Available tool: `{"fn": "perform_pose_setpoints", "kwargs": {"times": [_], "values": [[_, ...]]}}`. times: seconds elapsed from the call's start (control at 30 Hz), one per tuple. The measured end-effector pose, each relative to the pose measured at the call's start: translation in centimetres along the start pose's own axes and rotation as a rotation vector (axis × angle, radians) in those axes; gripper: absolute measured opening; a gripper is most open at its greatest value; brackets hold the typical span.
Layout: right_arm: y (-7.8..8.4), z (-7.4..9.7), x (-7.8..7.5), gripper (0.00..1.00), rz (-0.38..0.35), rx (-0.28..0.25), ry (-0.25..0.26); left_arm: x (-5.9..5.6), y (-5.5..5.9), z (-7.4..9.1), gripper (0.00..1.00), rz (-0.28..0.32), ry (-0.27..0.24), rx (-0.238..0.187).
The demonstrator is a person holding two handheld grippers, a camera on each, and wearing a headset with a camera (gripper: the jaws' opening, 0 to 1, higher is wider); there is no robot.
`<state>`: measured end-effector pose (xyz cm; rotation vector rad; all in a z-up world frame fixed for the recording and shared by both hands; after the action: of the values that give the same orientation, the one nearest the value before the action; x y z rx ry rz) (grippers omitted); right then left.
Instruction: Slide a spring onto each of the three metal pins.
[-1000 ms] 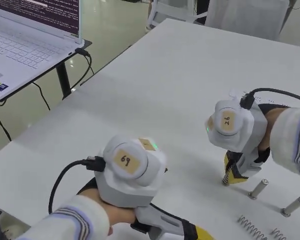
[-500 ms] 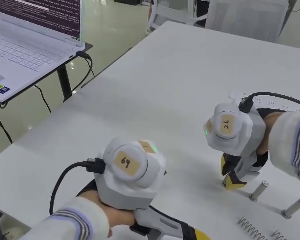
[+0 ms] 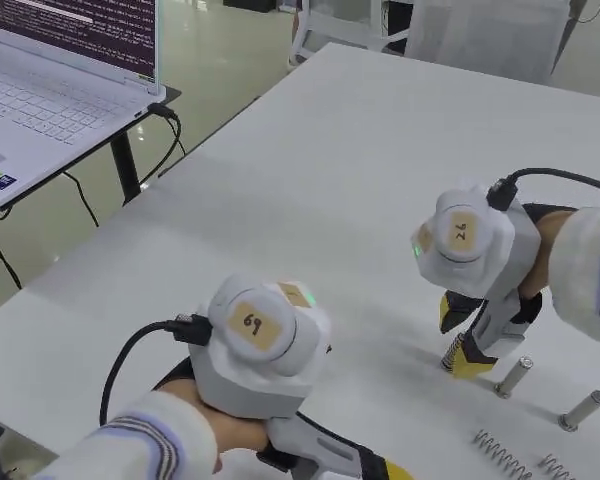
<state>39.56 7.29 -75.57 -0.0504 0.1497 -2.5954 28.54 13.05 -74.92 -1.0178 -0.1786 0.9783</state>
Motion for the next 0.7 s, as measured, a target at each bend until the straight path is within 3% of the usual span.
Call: {"fn": "perform_pose_setpoints", "kwargs": {"times": [0.23,0.37,0.47,0.7], "values": [[0.2,2.2,0.2,0.41,-0.026,-0.049,0.051,-0.2,0.0,-0.3,0.96,-0.001,0.007,0.006],[0.7,3.2,0.6,0.37,-0.039,-0.045,0.069,-0.2,0.2,-0.3,0.96,-0.004,0.005,0.017],[1.0,4.0,0.9,0.39,-0.043,-0.056,0.096,-0.3,0.2,-0.3,0.96,-0.005,0.007,0.021],[1.1,5.1,2.1,0.42,-0.062,-0.087,0.106,-0.3,0.3,-0.2,0.96,-0.004,0.009,0.026]]}}
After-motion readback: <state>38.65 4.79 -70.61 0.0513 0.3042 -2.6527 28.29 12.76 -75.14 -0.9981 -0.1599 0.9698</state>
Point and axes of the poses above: the centre of the closed fingertips' face, and the gripper's own axes: z roughly backward along the fingers, x roughly to its left, y roughly out of its underside, the point moved 3 cm from there along z, roughly backward along the fingers, and after that the axes turned 5 degrees about z, right-handed, at the moved point
